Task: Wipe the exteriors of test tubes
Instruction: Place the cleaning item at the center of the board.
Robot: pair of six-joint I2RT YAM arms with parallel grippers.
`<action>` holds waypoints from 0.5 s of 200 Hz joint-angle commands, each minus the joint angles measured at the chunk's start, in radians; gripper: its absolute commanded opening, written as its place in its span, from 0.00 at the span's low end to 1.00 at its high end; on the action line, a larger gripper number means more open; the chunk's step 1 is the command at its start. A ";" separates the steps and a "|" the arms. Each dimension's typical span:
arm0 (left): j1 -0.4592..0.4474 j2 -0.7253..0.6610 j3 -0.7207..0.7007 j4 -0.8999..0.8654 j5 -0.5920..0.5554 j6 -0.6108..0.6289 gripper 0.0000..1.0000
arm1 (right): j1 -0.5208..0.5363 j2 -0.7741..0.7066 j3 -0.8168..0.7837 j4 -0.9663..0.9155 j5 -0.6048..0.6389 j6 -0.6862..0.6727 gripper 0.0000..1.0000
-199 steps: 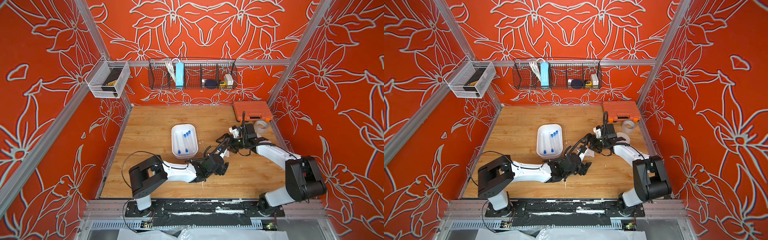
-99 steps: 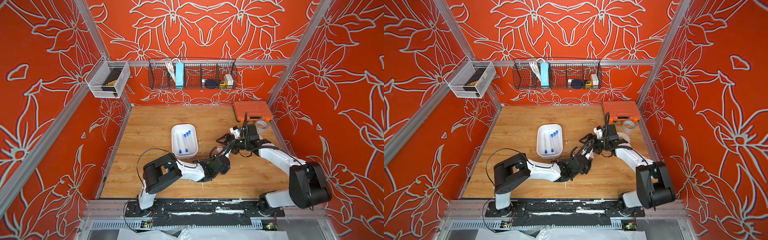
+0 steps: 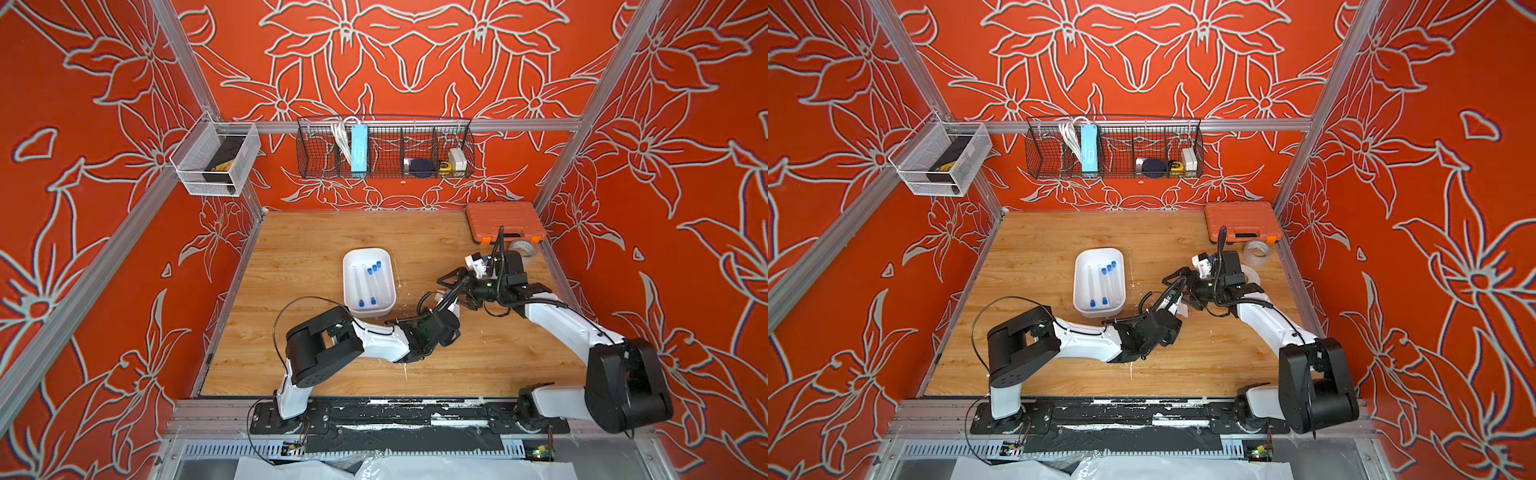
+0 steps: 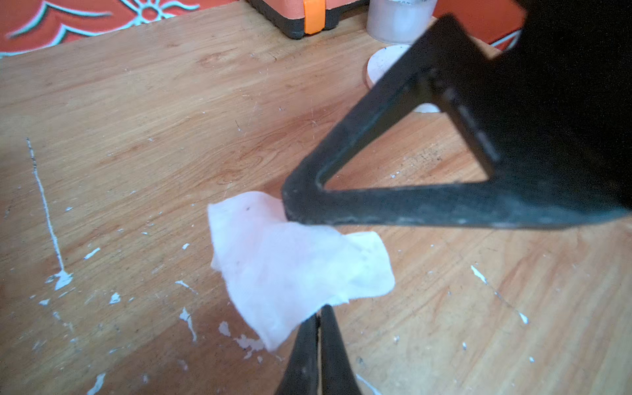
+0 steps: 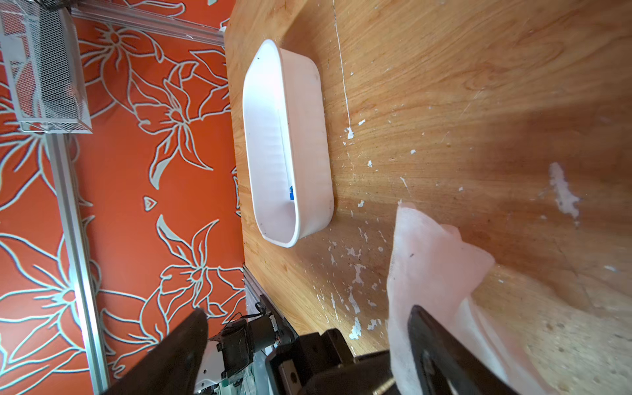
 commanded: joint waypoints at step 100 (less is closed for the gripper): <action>-0.026 -0.194 -0.195 0.108 0.045 0.074 0.62 | -0.128 -0.141 -0.026 0.026 -0.123 0.081 0.91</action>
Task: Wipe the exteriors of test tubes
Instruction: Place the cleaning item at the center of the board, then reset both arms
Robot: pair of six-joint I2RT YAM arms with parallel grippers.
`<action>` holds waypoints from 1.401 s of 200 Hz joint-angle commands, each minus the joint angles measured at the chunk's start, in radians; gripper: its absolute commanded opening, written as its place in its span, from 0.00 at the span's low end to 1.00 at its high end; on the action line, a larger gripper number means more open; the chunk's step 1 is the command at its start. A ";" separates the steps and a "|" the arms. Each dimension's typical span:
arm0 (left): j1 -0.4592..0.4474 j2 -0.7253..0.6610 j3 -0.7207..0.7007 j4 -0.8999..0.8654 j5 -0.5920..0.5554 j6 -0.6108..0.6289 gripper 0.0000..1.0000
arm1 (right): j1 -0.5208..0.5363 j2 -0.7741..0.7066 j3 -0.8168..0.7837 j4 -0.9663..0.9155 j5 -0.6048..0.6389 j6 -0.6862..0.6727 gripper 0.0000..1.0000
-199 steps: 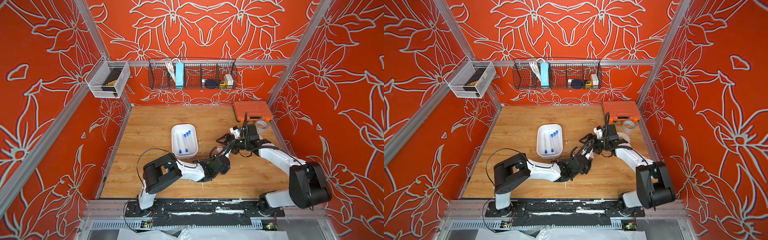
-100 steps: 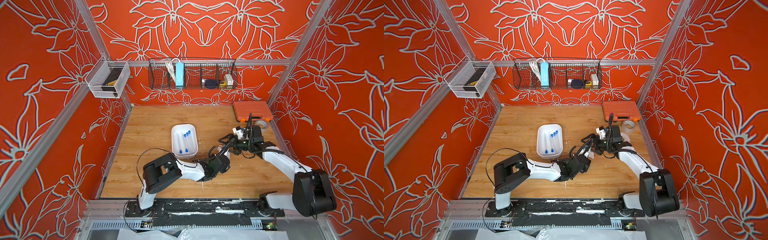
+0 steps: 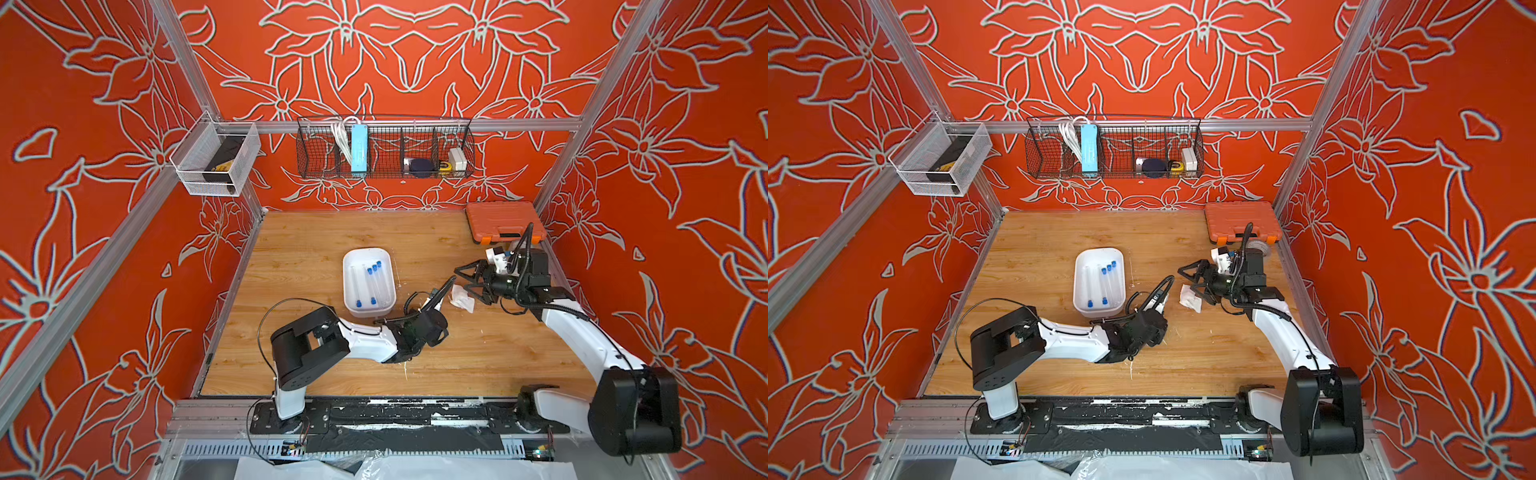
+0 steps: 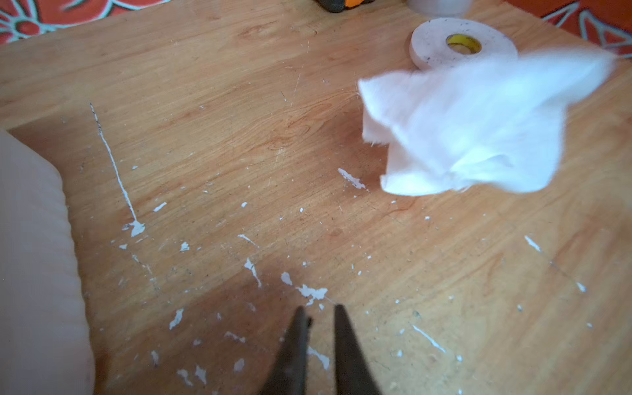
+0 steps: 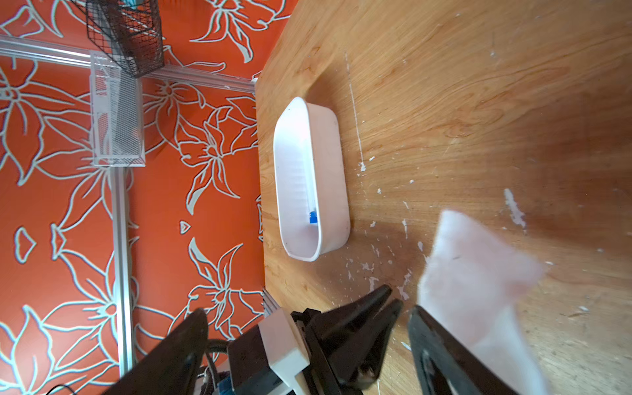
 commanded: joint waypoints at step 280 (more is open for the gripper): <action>0.830 -0.702 -0.757 0.521 -0.061 0.334 0.98 | -0.007 0.000 -0.248 0.528 1.015 -0.818 0.97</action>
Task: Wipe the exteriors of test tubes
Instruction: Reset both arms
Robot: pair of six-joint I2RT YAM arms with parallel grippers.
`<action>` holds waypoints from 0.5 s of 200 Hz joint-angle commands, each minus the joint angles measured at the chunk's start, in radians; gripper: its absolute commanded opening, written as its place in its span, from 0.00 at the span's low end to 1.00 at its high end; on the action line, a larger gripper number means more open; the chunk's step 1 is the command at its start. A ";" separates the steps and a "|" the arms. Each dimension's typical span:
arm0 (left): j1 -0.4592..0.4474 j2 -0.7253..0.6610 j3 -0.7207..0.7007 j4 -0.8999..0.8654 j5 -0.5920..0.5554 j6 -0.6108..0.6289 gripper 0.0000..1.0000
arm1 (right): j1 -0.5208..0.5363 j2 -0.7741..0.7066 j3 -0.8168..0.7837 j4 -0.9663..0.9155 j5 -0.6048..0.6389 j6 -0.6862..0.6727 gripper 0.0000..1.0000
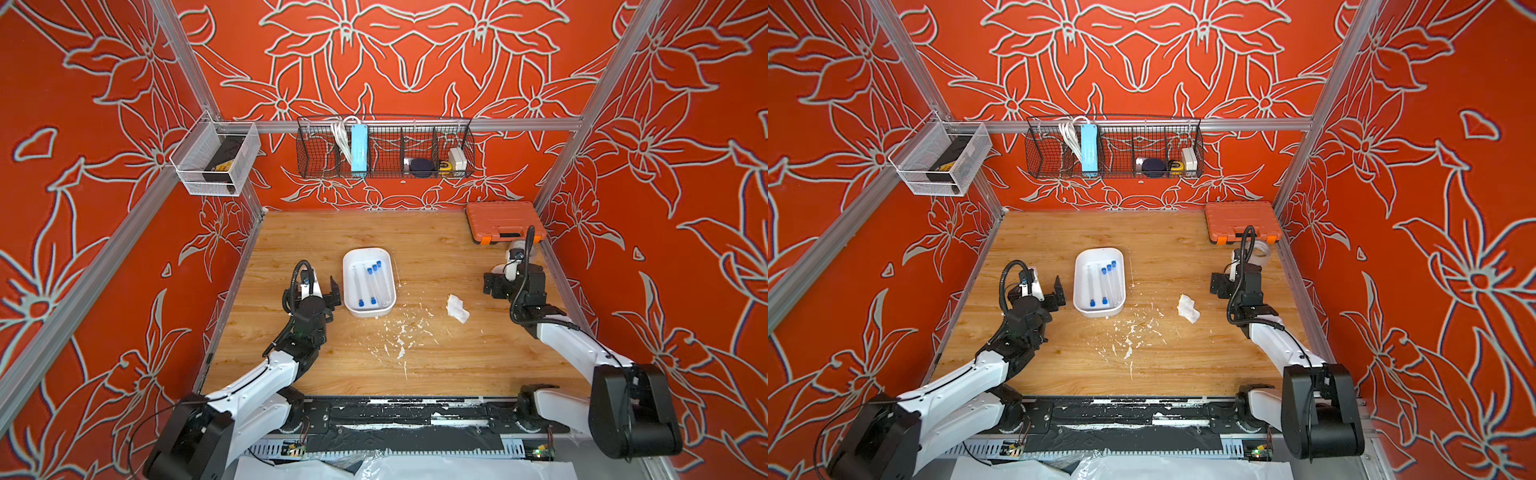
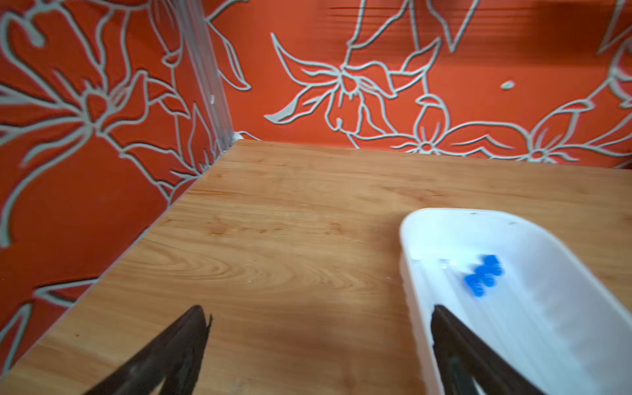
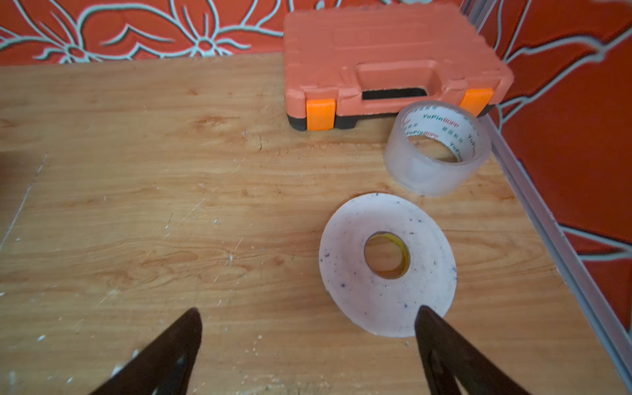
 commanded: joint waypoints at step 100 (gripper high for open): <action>0.260 0.268 -0.167 0.586 0.597 0.097 0.98 | -0.003 -0.013 -0.073 0.179 0.071 -0.143 0.97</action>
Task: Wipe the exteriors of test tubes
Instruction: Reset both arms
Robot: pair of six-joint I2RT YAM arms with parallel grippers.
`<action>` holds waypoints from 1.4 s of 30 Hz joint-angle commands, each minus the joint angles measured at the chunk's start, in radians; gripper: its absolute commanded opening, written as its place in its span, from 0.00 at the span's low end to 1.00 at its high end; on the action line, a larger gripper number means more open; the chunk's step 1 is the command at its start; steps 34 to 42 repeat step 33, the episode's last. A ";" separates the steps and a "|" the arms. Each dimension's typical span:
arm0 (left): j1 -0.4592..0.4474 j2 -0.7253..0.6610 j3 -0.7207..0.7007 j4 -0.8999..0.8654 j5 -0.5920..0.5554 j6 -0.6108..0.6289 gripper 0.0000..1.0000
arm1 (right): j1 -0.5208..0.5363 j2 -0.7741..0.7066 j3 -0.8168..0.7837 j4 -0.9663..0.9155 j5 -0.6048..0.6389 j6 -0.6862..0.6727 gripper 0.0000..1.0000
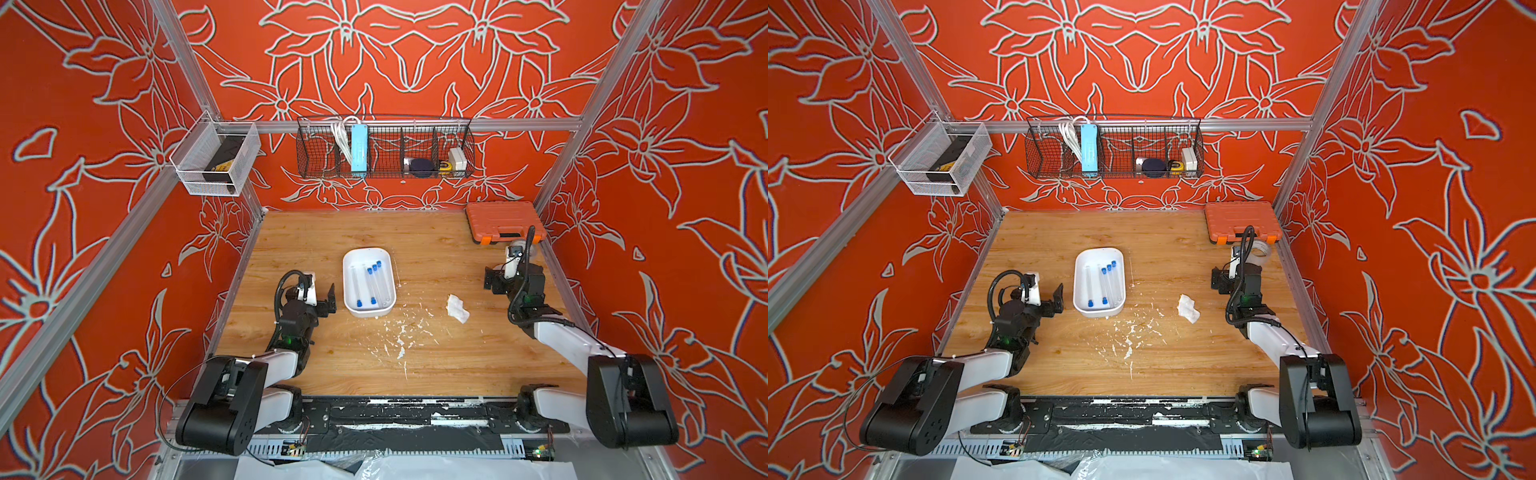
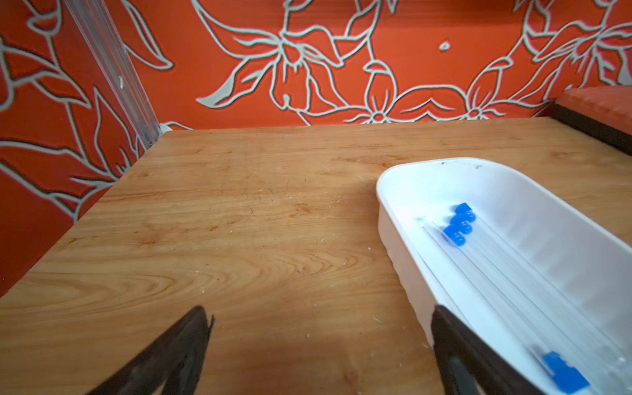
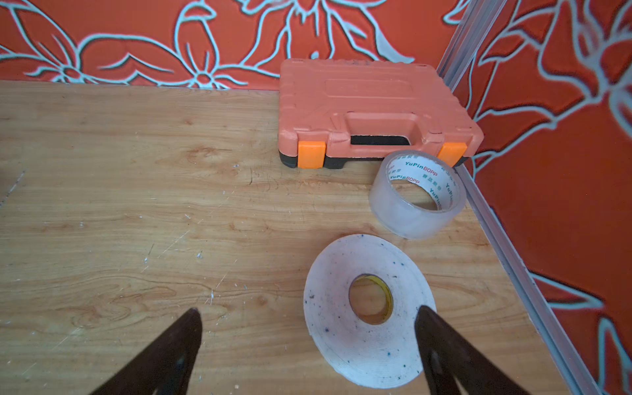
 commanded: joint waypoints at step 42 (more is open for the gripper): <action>0.012 0.169 0.026 0.171 -0.007 -0.031 0.98 | -0.010 0.183 -0.187 0.441 0.090 -0.078 0.97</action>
